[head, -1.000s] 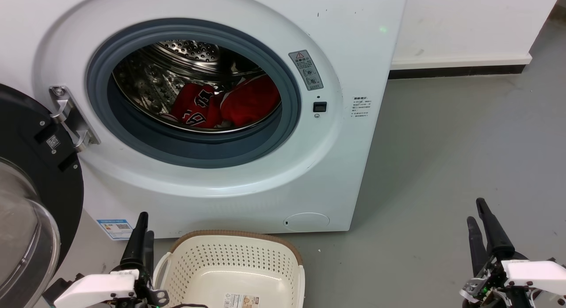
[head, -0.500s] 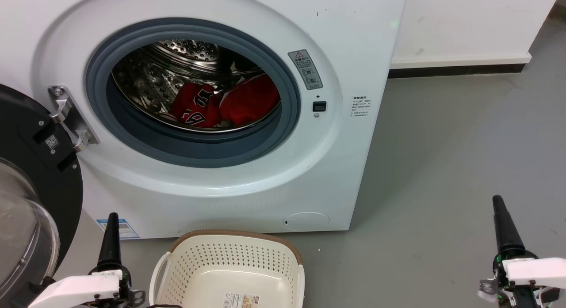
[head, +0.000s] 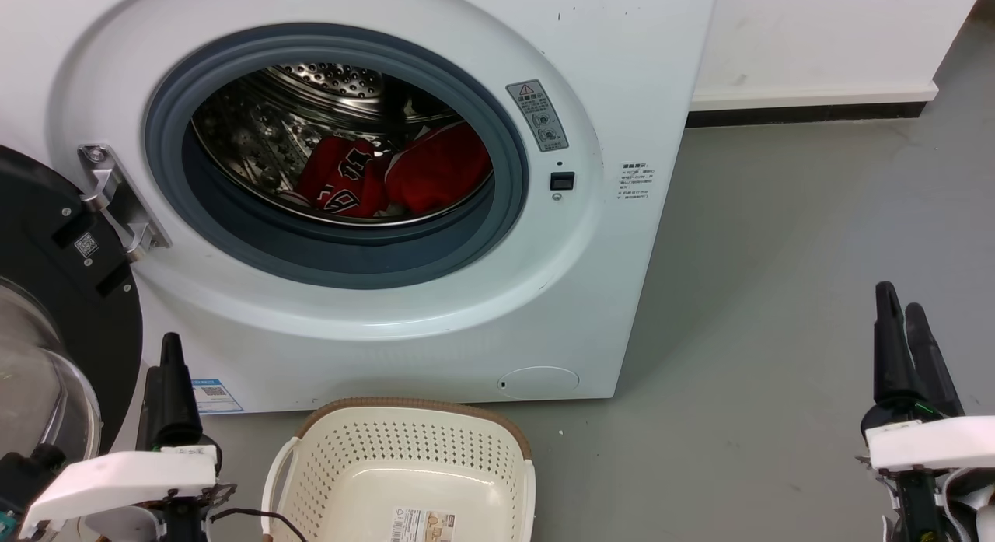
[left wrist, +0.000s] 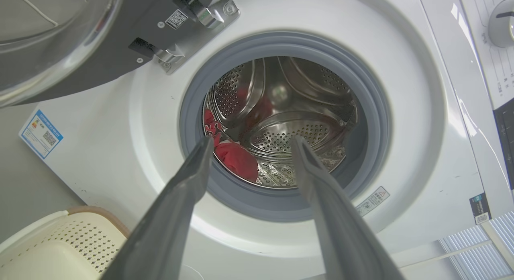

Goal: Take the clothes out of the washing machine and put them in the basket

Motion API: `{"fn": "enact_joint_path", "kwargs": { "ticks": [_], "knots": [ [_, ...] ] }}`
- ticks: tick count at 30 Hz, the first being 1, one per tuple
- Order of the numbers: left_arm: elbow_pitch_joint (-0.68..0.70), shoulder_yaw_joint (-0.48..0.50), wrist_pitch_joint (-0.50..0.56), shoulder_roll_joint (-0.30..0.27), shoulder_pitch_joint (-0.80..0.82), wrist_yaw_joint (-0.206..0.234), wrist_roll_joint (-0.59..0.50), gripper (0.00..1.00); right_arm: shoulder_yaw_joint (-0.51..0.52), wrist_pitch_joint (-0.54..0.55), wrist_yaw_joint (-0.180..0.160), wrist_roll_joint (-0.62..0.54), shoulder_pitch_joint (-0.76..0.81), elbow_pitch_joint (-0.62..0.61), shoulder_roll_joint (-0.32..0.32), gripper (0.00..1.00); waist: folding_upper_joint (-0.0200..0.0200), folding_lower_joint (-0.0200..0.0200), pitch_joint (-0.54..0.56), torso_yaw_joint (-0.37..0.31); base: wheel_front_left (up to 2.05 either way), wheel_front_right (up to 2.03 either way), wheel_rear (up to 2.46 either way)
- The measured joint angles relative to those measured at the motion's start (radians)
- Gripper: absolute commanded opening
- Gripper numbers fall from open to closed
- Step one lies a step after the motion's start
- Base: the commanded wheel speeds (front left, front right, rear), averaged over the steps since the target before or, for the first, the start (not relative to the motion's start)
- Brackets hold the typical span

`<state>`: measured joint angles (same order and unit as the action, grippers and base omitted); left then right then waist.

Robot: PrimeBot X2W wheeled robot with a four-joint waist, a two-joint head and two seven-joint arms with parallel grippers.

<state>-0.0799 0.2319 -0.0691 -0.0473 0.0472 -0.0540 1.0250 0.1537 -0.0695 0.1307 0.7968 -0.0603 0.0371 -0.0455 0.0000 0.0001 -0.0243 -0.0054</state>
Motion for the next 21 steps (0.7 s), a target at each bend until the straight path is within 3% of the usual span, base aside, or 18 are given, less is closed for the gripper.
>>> {"fn": "enact_joint_path", "kwargs": {
  "ticks": [7, 21],
  "knots": [
    [0.083, -0.046, -0.023, 0.0, -0.015, 0.032, -0.136, 1.0, -0.043, -0.02, 0.0, -0.176, 0.001, -0.06, 0.0, 1.0, 0.0, 0.0, -0.004, -0.001, 0.0, 0.0, 0.0],
    [0.174, -0.15, -0.063, -0.001, -0.044, 0.079, -0.424, 1.0, -0.074, -0.063, 0.0, -0.405, 0.012, -0.081, -0.001, 1.0, 0.0, -0.0001, -0.004, -0.005, 0.0, 0.0, 0.0]
  ]
}}
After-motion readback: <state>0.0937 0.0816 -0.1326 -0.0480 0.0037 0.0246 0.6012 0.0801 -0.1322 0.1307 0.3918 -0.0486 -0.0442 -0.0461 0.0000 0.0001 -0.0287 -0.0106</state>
